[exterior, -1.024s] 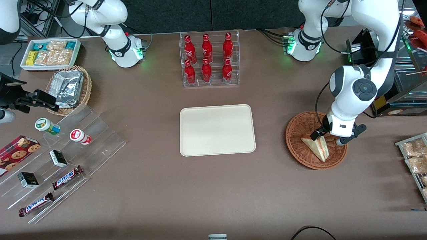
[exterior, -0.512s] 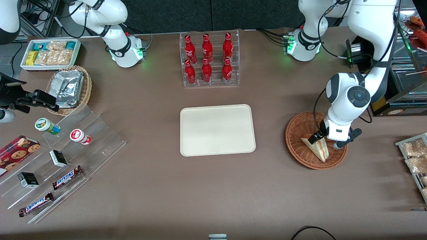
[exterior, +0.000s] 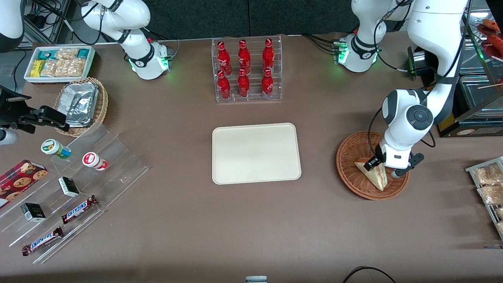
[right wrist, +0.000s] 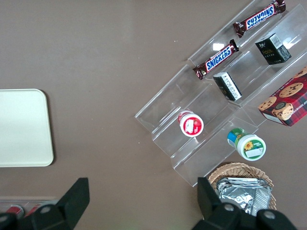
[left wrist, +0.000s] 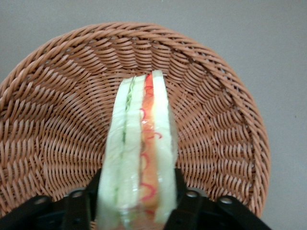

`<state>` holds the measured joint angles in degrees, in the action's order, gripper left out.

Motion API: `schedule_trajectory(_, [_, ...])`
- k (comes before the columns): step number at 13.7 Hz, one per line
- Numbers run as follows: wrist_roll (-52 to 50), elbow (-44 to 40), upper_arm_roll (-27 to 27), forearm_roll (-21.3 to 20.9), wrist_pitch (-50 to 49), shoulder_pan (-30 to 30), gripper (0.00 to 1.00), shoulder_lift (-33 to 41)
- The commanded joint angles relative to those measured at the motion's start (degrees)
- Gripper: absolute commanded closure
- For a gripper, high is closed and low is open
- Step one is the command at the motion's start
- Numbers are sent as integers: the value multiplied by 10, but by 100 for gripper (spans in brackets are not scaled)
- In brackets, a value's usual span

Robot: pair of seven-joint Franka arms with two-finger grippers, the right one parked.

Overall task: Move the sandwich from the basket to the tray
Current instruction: 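Lift the sandwich and carry it with the left gripper over the tray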

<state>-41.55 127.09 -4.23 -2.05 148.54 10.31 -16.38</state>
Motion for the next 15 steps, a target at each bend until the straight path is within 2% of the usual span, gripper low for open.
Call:
schedule_trajectory(1, [-12, -24, 0, -1, -6, 7, 100, -11])
schedule_trajectory(4, [-3, -46, 2, -12, -97, 8, 100, 26])
schedule_trajectory(5, [3, -45, 4, -28, -131, 8, 100, 48])
schedule_trajectory(6, [14, -42, 4, -48, -168, 15, 100, 75])
schedule_trajectory(8, [20, -47, 5, -52, -231, 50, 100, 111])
schedule_trajectory(12, [9, -48, 5, -42, -281, 166, 100, 133])
schedule_trajectory(15, [5, -72, 5, -8, -271, 259, 100, 97])
